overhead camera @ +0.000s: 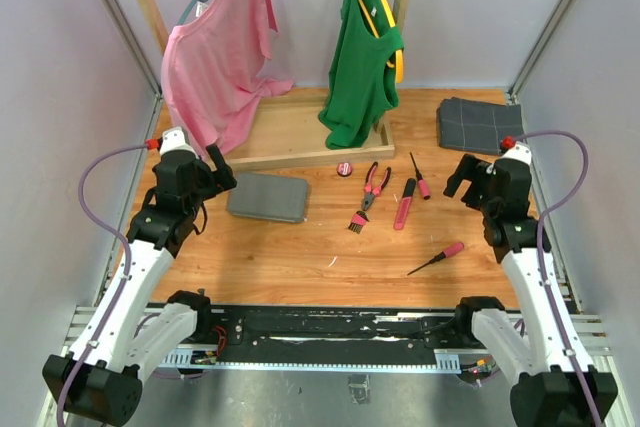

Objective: Sort the tools into containers
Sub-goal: Pick up the storage box at the center of the board.

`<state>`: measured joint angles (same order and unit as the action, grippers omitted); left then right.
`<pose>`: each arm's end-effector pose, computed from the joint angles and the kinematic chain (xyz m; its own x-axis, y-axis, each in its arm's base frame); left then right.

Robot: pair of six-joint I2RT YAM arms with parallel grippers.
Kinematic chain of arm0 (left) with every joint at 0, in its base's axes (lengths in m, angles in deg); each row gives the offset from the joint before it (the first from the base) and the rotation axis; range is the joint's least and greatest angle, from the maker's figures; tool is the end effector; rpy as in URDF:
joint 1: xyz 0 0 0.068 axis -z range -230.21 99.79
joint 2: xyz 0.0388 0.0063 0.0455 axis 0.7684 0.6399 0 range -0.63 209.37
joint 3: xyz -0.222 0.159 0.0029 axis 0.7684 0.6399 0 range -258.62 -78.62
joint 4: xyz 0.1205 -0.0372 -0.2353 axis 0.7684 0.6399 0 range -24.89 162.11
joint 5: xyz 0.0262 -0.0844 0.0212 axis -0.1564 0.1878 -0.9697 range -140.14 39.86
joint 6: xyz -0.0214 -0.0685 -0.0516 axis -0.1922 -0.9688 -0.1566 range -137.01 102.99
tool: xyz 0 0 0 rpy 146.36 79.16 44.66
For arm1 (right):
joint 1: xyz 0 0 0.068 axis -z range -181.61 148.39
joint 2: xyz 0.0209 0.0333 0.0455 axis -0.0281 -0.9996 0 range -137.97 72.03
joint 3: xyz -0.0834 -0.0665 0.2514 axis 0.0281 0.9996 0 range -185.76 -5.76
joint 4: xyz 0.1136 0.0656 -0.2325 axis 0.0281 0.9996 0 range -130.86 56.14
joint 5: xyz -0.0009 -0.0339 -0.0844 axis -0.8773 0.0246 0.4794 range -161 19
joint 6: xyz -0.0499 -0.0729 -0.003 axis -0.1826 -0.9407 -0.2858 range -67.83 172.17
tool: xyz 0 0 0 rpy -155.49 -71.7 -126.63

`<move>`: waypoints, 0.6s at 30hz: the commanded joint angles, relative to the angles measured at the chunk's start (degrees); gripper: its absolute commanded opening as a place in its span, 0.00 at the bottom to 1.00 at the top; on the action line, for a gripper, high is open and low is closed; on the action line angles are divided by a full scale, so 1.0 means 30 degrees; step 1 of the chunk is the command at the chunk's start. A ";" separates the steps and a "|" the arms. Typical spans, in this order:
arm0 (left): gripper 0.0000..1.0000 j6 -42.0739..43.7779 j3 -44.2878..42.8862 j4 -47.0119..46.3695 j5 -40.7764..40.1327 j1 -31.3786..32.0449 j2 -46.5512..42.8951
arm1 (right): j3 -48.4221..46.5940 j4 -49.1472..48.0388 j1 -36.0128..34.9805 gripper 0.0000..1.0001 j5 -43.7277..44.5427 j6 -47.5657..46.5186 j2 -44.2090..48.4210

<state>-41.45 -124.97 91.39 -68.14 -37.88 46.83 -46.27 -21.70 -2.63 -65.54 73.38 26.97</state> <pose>0.2253 -0.0245 0.2949 -0.3823 -0.3193 -0.8671 -0.2450 0.9399 -0.2380 0.2276 -0.0035 0.2793 -0.3498 0.3539 -0.8674 0.2101 0.9320 0.2955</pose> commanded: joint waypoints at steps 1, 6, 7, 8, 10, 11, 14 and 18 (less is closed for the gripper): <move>0.99 0.1192 -0.0582 0.0141 0.1000 -0.0418 0.0244 | -0.1370 -0.0152 0.0579 0.98 -0.1410 -0.0143 -0.1464; 0.99 0.1600 -0.0231 0.0165 0.1323 -0.0565 0.0208 | -0.2219 -0.0356 0.0644 0.98 -0.3742 -0.0321 -0.3263; 0.99 0.1613 -0.0266 0.0206 0.1324 -0.0582 0.0210 | -0.2331 -0.0461 0.0651 0.98 -0.4286 -0.0376 -0.3572; 0.99 0.1562 -0.0280 0.0223 0.1371 -0.0580 0.0176 | -0.2411 -0.0599 0.0613 0.99 -0.4841 -0.0390 -0.3889; 0.99 0.1384 -0.0390 0.0212 0.1900 -0.0594 0.0119 | -0.2514 -0.0896 0.0306 0.99 -0.5632 -0.0375 -0.4460; 0.99 0.1225 -0.0489 0.0241 0.2142 -0.0605 0.0104 | -0.2519 -0.1047 0.0000 0.99 -0.5766 -0.0392 -0.4756; 0.99 0.0124 -0.0397 0.0099 0.2586 -0.0642 -0.0086 | -0.2463 -0.1533 -0.1529 0.98 -0.5734 -0.0680 -0.5530; 0.99 -0.1261 0.0312 -0.0228 0.2276 -0.0640 -0.0427 | -0.2241 -0.2883 -0.4402 0.99 -0.4812 -0.0887 -0.6419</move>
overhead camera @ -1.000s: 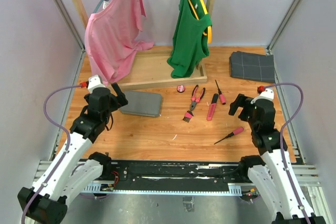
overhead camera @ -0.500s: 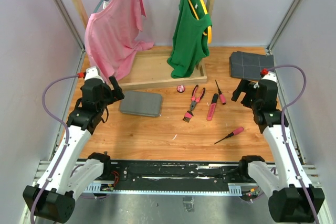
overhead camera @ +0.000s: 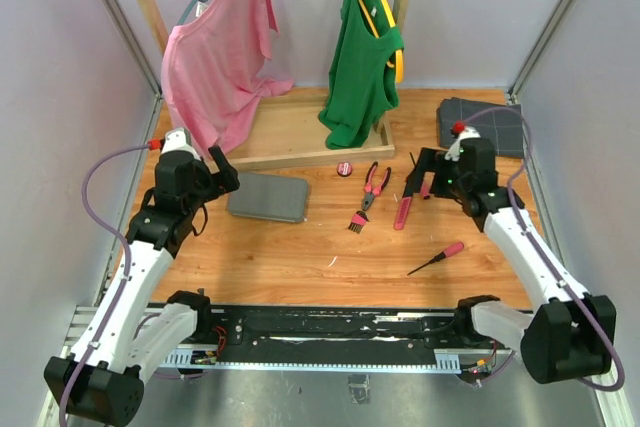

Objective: Sort the tools into containers
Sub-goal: Pick up the storage box at the center of the board.

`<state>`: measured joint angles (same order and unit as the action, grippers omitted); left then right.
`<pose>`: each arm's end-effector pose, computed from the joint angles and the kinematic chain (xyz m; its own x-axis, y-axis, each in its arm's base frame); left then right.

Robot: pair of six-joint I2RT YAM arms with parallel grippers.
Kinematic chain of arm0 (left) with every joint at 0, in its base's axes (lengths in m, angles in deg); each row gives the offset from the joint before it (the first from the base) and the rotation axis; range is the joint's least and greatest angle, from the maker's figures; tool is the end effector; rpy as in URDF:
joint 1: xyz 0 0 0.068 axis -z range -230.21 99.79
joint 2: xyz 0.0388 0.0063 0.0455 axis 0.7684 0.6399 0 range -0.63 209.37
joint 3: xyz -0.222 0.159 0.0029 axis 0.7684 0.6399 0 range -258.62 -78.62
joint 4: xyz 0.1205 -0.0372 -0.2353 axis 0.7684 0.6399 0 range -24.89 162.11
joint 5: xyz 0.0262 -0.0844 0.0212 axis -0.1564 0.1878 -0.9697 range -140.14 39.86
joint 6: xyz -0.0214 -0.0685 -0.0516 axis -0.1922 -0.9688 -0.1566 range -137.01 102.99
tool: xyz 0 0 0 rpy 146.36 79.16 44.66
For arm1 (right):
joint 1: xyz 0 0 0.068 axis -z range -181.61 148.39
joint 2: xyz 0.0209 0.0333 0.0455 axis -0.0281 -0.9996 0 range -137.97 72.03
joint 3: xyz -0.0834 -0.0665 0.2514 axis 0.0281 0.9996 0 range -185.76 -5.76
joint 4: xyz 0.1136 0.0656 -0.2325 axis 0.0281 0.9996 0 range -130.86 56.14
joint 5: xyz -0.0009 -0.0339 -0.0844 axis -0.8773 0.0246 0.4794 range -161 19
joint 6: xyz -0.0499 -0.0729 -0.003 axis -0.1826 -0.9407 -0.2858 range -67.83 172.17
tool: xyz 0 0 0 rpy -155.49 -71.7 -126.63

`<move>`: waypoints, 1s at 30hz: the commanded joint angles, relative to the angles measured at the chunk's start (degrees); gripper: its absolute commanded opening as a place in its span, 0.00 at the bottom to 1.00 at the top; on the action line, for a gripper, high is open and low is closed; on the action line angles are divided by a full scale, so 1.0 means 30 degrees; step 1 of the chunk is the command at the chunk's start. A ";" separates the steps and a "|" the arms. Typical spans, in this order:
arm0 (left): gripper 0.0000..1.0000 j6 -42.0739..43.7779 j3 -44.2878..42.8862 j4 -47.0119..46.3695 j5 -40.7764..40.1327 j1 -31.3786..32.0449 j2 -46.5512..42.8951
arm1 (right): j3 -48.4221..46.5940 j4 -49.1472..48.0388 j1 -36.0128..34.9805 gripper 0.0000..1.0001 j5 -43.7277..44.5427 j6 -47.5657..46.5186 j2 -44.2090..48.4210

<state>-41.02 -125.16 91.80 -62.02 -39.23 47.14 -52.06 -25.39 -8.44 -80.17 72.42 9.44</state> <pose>0.2266 -0.0276 0.2931 -0.4231 -0.3236 -0.8463 -0.1798 0.9455 -0.2716 0.2813 0.0462 0.2556 -0.5776 0.2748 -0.7687 -0.0555 0.9262 0.3729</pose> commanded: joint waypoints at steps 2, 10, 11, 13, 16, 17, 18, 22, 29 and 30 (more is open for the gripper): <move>0.99 -0.1726 0.0831 -0.0643 0.0204 -0.0197 -0.0626 | -0.0494 -0.2170 -0.3987 0.98 0.0692 -0.0604 -0.1265; 0.99 -0.3045 0.2897 -0.1921 0.0629 -0.0207 -0.1366 | -0.2035 -0.4423 -0.8638 0.99 0.1709 -0.0068 -0.5264; 0.99 -0.3207 0.3156 -0.2003 0.0559 -0.0208 -0.1407 | -0.2442 -0.4690 -0.9030 0.99 0.1771 -0.0019 -0.5797; 0.99 -0.3617 0.3557 -0.1947 0.0049 -0.0207 -0.1437 | -0.3346 -0.5022 -0.9878 0.98 0.1788 -0.0061 -0.6992; 0.99 -0.4128 0.4146 -0.1938 -0.0620 -0.0206 -0.1508 | -0.4851 -0.5367 -1.0803 0.99 0.1534 -0.0244 -0.8866; 0.99 -0.4265 0.4331 -0.1961 -0.0810 -0.0204 -0.1523 | -0.5316 -0.5551 -1.1000 0.99 0.1379 -0.0268 -0.9492; 0.99 -0.4374 0.4511 -0.2026 -0.0950 -0.0204 -0.1485 | -0.5744 -0.5867 -1.1175 0.99 0.1155 -0.0289 -1.0053; 0.99 -0.4533 0.5127 -0.2523 -0.0873 -0.0205 -0.1219 | -0.7694 -0.6688 -1.1576 0.99 0.0313 -0.0398 -1.2409; 0.99 -0.4474 0.5631 -0.2846 -0.0430 -0.0215 -0.0760 | -1.1196 -0.6759 -1.1860 0.98 -0.0319 -0.1463 -1.5803; 0.99 -0.4502 0.5681 -0.2884 -0.0346 -0.0220 -0.0749 | -1.1665 -0.6685 -1.1857 0.98 -0.0394 -0.1574 -1.6222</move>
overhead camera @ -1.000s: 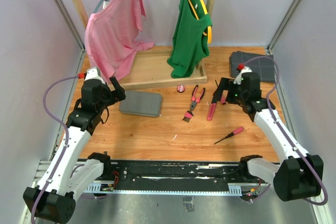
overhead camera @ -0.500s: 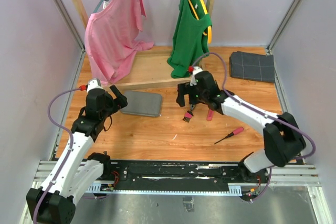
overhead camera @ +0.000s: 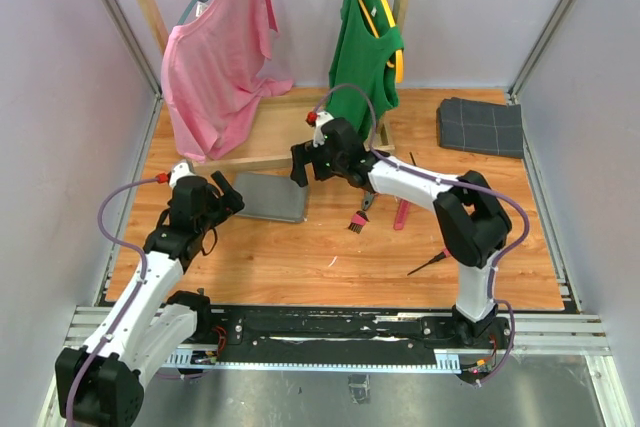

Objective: Sort the tools into containers
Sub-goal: Pick up the storage box at the center of the board.

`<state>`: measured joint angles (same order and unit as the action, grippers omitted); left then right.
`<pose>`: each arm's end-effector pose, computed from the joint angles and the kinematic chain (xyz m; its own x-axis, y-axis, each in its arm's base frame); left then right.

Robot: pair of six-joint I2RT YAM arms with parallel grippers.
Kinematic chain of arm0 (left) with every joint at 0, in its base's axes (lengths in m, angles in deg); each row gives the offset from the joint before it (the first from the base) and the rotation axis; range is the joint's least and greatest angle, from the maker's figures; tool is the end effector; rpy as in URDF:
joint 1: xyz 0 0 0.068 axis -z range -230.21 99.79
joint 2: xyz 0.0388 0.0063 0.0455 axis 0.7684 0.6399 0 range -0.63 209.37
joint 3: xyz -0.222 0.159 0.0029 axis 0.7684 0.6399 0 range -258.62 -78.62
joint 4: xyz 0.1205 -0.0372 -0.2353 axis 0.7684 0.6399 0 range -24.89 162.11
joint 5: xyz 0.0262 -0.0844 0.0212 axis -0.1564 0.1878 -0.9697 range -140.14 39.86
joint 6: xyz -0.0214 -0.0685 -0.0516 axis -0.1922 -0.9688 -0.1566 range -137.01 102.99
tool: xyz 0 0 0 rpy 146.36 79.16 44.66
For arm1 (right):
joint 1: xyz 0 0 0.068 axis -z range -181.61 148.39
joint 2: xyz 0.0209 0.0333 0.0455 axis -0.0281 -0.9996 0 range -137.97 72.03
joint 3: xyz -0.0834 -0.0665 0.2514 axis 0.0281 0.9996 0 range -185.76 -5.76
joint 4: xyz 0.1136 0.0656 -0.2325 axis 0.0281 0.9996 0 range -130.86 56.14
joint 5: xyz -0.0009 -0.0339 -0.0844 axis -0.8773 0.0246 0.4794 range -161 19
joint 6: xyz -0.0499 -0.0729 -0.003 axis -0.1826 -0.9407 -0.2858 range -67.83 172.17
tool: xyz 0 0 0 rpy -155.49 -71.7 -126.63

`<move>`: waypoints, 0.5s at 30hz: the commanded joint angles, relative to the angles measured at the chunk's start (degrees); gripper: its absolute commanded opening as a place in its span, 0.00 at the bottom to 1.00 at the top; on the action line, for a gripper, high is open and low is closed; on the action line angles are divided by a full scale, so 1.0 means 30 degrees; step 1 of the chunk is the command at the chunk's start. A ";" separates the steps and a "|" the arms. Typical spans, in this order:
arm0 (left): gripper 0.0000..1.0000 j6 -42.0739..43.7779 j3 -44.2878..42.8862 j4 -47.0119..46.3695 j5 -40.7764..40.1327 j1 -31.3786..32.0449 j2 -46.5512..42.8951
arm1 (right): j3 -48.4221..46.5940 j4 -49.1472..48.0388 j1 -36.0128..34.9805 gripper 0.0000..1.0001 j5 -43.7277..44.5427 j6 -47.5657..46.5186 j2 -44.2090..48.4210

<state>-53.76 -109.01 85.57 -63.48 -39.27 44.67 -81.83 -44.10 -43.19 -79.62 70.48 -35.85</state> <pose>0.2141 -0.0230 0.2076 -0.4554 -0.5050 -0.7332 -0.3401 0.8598 -0.3809 0.3507 0.3267 0.2112 -0.5767 -0.0966 -0.8112 -0.6041 0.7189 0.3438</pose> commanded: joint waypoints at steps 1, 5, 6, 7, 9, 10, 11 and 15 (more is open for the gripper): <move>0.99 -0.0284 0.0339 -0.0842 0.0167 -0.0199 0.0050 | -0.2163 -0.0358 -0.0287 0.99 -0.0699 -0.1035 -0.1486; 0.99 -0.0527 0.0668 -0.1111 0.0087 -0.0191 0.0061 | -0.3605 -0.0253 -0.0284 0.99 -0.1588 -0.0972 -0.3250; 0.99 -0.0585 0.0715 -0.1176 0.0058 -0.0197 0.0093 | -0.3872 -0.0242 -0.0289 0.99 -0.1741 -0.0942 -0.3594; 0.99 -0.0633 0.0769 -0.1243 0.0069 -0.0192 0.0144 | -0.4188 -0.0230 -0.0310 0.98 -0.1830 -0.0905 -0.3908; 0.99 -0.0710 0.0889 -0.1429 0.0132 -0.0219 0.0224 | -0.4675 -0.0223 -0.0323 0.99 -0.1999 -0.0876 -0.4540; 0.99 -0.0736 0.0944 -0.1494 0.0166 -0.0191 0.0292 | -0.4903 -0.0260 -0.0323 0.99 -0.2126 -0.0867 -0.4817; 0.99 -0.0776 0.0981 -0.1557 0.0207 -0.0204 0.0385 | -0.5030 -0.0302 -0.0334 0.98 -0.2248 -0.0756 -0.5049; 0.99 -0.0855 0.1185 -0.1738 0.0142 -0.0190 0.0686 | -0.5386 -0.0751 -0.0390 0.99 -0.3199 -0.0463 -0.5802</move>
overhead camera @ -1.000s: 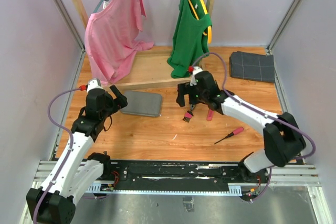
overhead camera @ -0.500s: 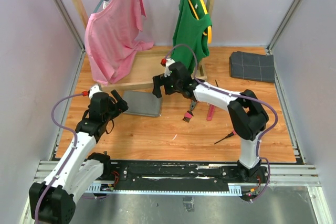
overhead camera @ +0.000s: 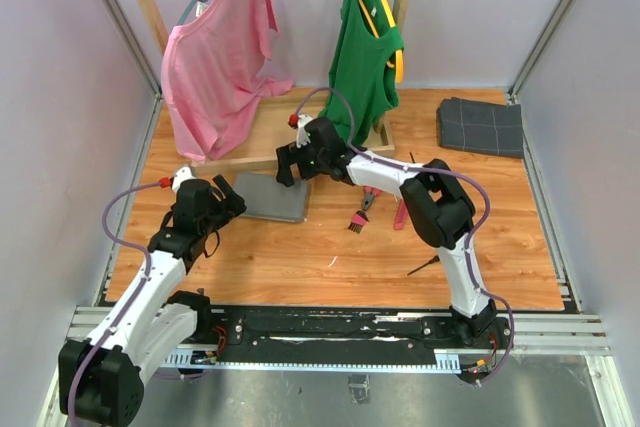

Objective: Sort the tools into containers
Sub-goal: Pick up the storage box at the center of the board.

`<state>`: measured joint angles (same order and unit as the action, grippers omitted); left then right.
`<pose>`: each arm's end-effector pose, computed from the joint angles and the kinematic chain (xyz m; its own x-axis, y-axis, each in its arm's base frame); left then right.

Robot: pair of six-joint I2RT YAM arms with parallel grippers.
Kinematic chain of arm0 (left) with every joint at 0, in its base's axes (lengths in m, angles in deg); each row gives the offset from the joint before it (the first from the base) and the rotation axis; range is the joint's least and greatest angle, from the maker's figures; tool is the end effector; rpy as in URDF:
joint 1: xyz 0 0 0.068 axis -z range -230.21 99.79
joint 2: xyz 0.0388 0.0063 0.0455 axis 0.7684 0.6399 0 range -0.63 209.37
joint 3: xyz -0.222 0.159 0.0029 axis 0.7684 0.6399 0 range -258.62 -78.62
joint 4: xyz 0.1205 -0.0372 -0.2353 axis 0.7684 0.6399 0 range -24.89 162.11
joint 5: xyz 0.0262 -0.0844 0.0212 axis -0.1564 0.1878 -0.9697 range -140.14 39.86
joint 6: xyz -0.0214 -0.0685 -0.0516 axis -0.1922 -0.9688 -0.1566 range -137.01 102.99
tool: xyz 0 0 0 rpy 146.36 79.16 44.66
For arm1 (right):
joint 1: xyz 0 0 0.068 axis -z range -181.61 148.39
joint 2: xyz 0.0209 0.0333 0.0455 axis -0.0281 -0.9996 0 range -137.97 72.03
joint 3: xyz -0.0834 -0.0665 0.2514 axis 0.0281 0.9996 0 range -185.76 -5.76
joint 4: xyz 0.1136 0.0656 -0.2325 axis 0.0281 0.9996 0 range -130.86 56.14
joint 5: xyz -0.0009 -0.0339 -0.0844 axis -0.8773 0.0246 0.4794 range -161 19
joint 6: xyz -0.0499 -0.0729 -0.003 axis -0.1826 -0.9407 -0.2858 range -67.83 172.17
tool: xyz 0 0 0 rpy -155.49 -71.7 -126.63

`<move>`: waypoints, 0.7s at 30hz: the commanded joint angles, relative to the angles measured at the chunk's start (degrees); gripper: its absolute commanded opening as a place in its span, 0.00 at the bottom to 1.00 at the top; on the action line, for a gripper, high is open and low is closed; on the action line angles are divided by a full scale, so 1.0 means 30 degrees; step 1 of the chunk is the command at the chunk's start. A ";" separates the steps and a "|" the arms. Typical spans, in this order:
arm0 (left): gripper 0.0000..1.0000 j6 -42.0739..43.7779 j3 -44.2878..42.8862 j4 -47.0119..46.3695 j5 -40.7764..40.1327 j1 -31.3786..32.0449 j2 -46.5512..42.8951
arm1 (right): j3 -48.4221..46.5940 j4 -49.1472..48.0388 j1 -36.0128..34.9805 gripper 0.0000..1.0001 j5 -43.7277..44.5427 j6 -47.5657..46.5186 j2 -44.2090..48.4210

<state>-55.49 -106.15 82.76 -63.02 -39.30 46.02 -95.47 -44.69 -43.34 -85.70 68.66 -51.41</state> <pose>0.2152 -0.0237 0.1900 -0.4659 -0.5280 -0.7100 -0.3585 0.8463 -0.3940 0.3880 0.3727 0.1698 -0.5860 -0.1550 -0.7953 -0.6692 0.6460 0.3672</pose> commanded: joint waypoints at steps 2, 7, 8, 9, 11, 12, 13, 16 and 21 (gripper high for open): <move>0.99 -0.0331 0.0291 -0.0857 -0.0037 -0.0182 0.0372 | -0.0882 -0.0621 -0.0440 0.99 -0.1348 0.0239 -0.0793; 0.99 -0.0563 0.0566 -0.1139 -0.0100 -0.0189 0.0702 | -0.0463 -0.0901 -0.0591 0.99 -0.1939 0.0492 -0.0820; 0.99 -0.0606 0.0626 -0.1211 -0.0059 -0.0183 0.0777 | -0.0340 -0.0916 -0.0594 0.99 -0.2093 0.0521 -0.0776; 0.99 -0.0619 0.0670 -0.1289 0.0004 -0.0204 0.0882 | -0.0159 -0.0966 -0.0631 0.99 -0.2277 0.0554 -0.0705; 0.99 -0.0610 0.0723 -0.1368 0.0046 -0.0202 0.1128 | 0.0268 -0.1024 -0.0674 0.99 -0.2554 0.0529 -0.0501; 0.99 -0.0594 0.0732 -0.1419 0.0047 -0.0185 0.1222 | 0.0480 -0.1071 -0.0725 0.99 -0.2660 0.0515 -0.0341; 0.99 -0.0618 0.0760 -0.1469 0.0061 -0.0201 0.1337 | 0.0756 -0.1113 -0.0757 0.98 -0.2707 0.0458 -0.0110; 0.99 -0.0539 0.0792 -0.1651 0.0159 -0.0183 0.1659 | 0.1745 -0.1408 -0.0900 0.98 -0.2859 0.0439 0.0581; 0.99 -0.0486 0.0953 -0.2066 0.0263 -0.0183 0.2113 | 0.3888 -0.2247 -0.1169 0.99 -0.2929 0.0666 0.2033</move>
<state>-56.73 -104.12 79.43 -62.67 -39.30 51.57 -87.82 -49.26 -45.14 -93.46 70.19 -49.73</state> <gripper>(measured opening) 0.993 0.986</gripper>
